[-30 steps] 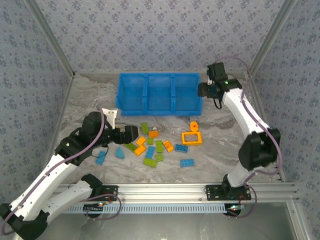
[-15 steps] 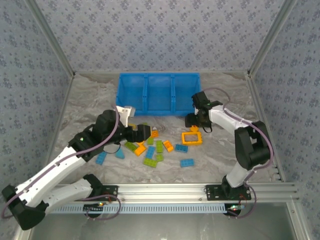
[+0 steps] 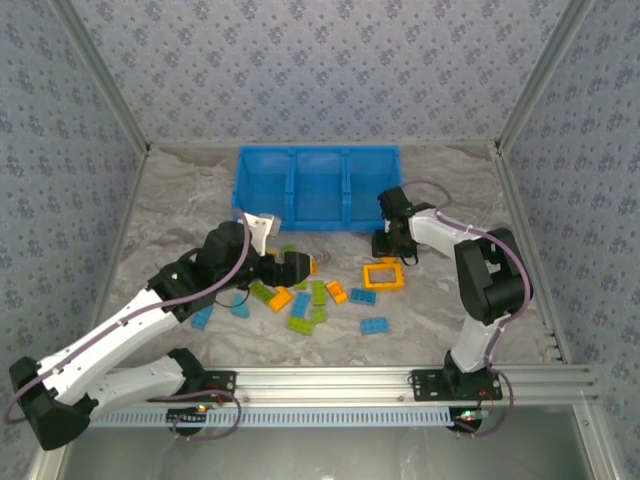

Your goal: Sort the legos into containers by color

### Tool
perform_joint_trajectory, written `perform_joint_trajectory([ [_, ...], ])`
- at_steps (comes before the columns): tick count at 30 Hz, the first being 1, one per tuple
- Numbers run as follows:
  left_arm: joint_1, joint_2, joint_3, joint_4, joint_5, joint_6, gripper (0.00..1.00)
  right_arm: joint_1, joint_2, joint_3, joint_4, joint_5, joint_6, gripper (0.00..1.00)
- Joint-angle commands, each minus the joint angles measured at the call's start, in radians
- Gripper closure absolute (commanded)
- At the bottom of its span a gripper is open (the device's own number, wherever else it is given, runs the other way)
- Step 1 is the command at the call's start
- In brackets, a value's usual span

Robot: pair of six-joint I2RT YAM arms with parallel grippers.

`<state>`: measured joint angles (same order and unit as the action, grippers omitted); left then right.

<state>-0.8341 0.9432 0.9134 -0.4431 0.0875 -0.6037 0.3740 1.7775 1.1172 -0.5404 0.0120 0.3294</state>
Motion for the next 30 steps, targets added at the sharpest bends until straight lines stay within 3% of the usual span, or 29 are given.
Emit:
perform_joint_trajectory([
  [1, -0.009, -0.002, 0.026, 0.026, -0.014, 0.000, 0.03, 0.017, -0.008, 0.024, -0.005, 0.050, 0.006, 0.55],
  [8, -0.009, -0.007, 0.033, 0.014, -0.033, 0.004, 0.03, 0.090, -0.180, 0.047, -0.087, 0.204, 0.012, 0.58],
  [11, -0.009, -0.008, 0.041, 0.014, -0.051, 0.008, 0.03, 0.094, -0.191, 0.136, -0.110, 0.211, 0.010, 0.58],
  [23, -0.009, 0.016, 0.091, -0.011, -0.087, 0.020, 0.03, 0.025, 0.215, 0.553, -0.137, 0.187, 0.021, 0.58],
  [30, -0.008, 0.013, 0.096, -0.040, -0.104, 0.018, 0.03, 0.006, 0.333, 0.637, -0.154, 0.168, 0.033, 0.48],
])
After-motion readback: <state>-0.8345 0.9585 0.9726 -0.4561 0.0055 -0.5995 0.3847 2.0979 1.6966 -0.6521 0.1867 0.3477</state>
